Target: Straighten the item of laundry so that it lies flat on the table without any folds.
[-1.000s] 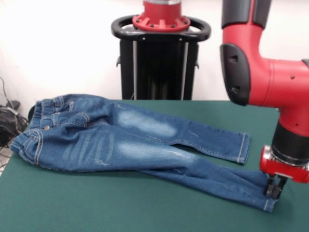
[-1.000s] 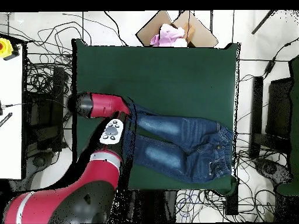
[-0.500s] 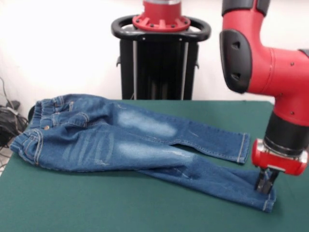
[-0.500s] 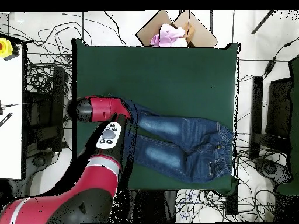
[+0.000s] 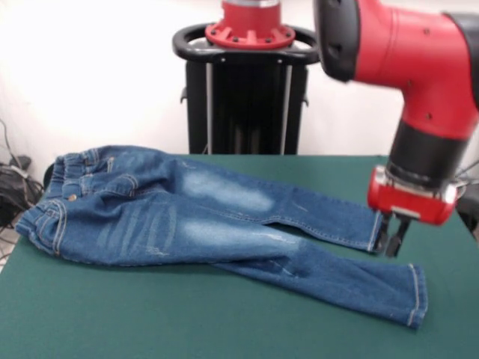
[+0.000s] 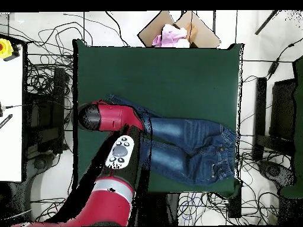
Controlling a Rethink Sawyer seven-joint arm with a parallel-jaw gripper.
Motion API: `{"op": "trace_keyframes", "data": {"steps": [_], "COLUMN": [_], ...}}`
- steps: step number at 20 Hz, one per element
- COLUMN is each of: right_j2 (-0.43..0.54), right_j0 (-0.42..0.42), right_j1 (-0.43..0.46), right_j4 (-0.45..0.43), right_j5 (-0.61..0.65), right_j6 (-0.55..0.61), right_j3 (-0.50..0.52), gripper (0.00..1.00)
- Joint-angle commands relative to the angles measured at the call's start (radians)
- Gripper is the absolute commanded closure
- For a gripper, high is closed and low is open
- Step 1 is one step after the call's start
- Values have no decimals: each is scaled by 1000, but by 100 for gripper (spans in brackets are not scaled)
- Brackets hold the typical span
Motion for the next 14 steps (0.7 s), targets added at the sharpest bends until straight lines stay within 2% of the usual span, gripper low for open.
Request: {"op": "trace_keyframes", "data": {"steps": [1, 7, 10, 14], "right_j2": [132, 220, 242, 254], "right_j0": [-32, -122, -144, -153], "right_j1": [-185, -177, -173, -161], "right_j4": [-9, -81, -131, -178], "right_j5": [57, -41, -99, -98], "right_j6": [66, -28, -28, -16], "right_j3": [233, 348, 405, 421], "gripper": [100, 100, 100, 100]}}
